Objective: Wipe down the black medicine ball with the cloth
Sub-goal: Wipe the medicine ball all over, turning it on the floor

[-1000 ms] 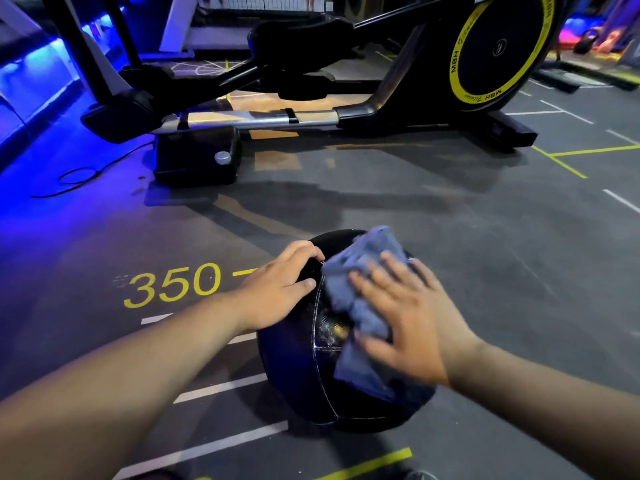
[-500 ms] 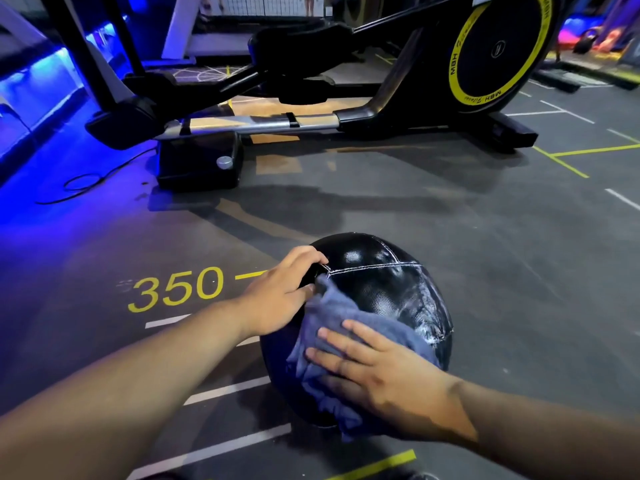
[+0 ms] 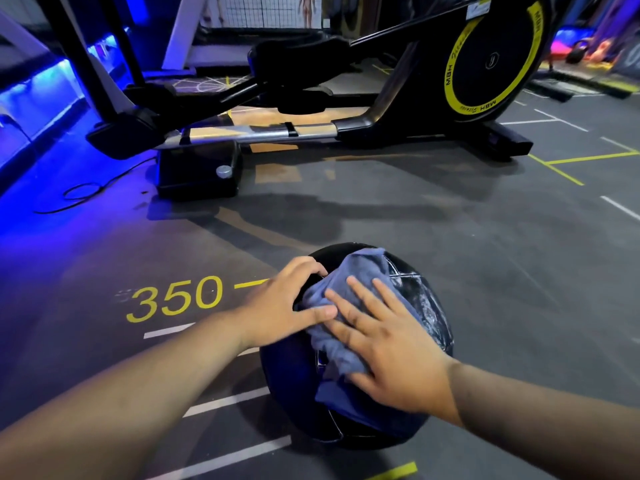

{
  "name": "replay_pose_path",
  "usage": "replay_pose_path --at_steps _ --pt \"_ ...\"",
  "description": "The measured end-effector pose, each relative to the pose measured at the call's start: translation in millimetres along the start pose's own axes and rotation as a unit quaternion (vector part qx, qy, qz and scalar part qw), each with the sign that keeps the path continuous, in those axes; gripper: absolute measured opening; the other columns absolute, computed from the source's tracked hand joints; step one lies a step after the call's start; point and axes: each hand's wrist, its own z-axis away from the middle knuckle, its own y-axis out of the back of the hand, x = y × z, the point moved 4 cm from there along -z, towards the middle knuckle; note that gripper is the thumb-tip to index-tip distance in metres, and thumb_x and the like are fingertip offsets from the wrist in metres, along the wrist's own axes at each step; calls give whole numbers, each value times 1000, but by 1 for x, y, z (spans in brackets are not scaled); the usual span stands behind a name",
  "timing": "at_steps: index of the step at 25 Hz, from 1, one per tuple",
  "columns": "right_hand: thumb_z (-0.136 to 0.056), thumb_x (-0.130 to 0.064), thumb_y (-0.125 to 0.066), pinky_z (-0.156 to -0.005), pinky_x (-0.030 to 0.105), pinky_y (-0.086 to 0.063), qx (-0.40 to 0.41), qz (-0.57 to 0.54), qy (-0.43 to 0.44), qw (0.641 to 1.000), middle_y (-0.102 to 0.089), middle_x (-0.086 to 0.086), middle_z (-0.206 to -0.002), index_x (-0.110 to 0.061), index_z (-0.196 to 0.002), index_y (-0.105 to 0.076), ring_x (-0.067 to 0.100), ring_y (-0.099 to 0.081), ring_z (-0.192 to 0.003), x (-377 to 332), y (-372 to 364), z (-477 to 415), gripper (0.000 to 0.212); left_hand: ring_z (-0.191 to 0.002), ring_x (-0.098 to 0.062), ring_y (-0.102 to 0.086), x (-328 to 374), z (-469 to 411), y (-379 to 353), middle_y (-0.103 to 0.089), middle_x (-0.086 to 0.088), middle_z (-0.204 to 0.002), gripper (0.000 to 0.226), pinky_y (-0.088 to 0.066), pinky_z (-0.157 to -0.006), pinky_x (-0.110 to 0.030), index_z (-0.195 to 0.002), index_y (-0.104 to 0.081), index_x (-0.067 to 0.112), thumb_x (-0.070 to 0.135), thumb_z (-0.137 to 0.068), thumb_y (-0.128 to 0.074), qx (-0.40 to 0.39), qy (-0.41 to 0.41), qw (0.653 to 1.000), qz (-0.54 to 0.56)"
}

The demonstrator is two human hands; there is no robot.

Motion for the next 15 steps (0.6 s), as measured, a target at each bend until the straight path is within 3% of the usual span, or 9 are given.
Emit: replay_pose_path --at_steps 6,8,12,15 --pt "-82 -54 -52 -114 53 -24 54 -50 -13 997 -37 0 -153 -25 -142 -47 27 -25 -145 20 0 6 66 -115 5 -42 0 -6 0 -36 24 -136 46 -25 -82 4 -131 -45 33 40 -90 -65 1 -7 1000 -18" --pt "-83 -50 -54 -113 53 -29 80 -57 -2 995 -40 -1 -151 -24 -140 -49 27 -28 -144 26 -2 12 63 -119 1 -42 0 -7 0 -33 25 -138 44 -26 -83 0 -133 -43 35 36 -93 -62 -11 -1 1000 -18" --pt "-88 -42 -52 -110 53 -35 118 -68 33 990 -46 2 -147 -18 -135 -56 30 -35 -141 46 2 17 54 -124 -6 -42 2 -9 -2 -28 27 -142 45 -30 -94 -25 -137 -38 37 28 -96 -55 -40 0 999 -25" --pt "-89 -38 -51 -111 43 -37 115 -85 30 989 -52 0 -143 -15 -133 -58 26 -38 -140 66 3 20 51 -120 -6 -42 0 -9 1 -28 30 -140 56 -31 -90 -25 -134 -38 40 13 -88 -55 -60 23 998 -7"
